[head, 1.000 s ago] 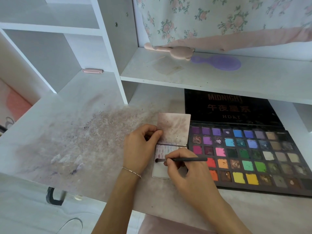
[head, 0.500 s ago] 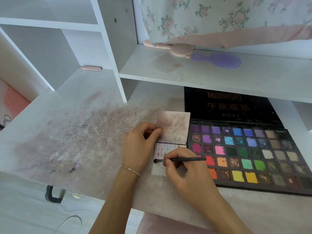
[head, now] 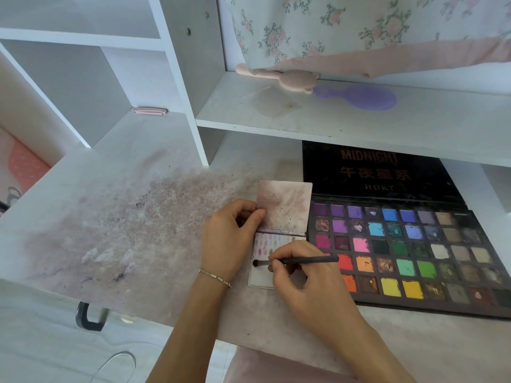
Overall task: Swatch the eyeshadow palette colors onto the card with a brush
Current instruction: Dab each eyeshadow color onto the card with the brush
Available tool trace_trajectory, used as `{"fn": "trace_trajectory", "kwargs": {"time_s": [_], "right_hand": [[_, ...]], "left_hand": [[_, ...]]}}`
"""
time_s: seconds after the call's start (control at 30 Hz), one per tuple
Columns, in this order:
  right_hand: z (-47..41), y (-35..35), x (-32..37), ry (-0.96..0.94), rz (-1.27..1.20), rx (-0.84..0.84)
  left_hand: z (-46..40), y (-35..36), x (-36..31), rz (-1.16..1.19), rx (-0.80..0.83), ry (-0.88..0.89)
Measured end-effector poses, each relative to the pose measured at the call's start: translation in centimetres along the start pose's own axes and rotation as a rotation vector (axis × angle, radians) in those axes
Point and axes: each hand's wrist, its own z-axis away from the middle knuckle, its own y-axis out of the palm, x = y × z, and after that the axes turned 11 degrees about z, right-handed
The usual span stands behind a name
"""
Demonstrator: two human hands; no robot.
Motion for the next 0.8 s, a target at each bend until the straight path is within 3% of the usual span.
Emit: {"fn": "trace_trajectory", "kwargs": {"time_s": [0.8], "right_hand": [[-0.13,-0.09,0.04,0.002,0.003,-0.001]], "left_hand": [[0.01,0.0,-0.08,0.003,0.007,0.0]]}}
